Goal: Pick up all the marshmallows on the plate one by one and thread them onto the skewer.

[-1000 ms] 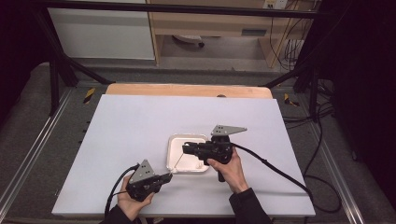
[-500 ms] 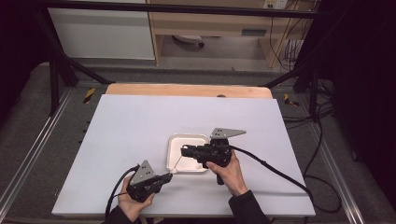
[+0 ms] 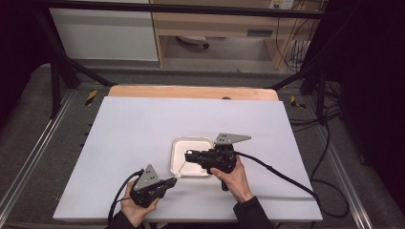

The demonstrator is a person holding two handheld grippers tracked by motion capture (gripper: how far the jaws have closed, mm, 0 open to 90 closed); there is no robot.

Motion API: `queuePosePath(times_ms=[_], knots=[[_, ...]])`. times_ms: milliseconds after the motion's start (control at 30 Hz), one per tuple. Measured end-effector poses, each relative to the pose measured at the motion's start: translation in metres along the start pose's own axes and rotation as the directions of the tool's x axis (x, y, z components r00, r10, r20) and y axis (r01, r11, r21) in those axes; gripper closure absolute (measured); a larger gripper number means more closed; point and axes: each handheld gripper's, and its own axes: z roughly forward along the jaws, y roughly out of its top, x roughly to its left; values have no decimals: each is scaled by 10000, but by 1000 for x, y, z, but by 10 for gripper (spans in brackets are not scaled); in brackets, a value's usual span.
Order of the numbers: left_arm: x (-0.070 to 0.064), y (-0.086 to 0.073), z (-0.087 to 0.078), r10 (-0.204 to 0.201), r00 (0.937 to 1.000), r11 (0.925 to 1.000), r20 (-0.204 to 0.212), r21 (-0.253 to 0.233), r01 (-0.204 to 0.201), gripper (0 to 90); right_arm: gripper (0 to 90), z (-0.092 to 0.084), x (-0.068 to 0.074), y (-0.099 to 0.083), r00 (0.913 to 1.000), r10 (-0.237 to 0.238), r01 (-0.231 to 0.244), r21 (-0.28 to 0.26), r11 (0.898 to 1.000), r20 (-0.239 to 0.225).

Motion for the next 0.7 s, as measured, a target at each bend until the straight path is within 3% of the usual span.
queuePosePath(times_ms=[700], knots=[[1, 0, 0, -41, 10000, 10000, 77, 51, 40, 892, 807, 3, 2, -9, 9999, -69, 68, -76, 9999, -112]])
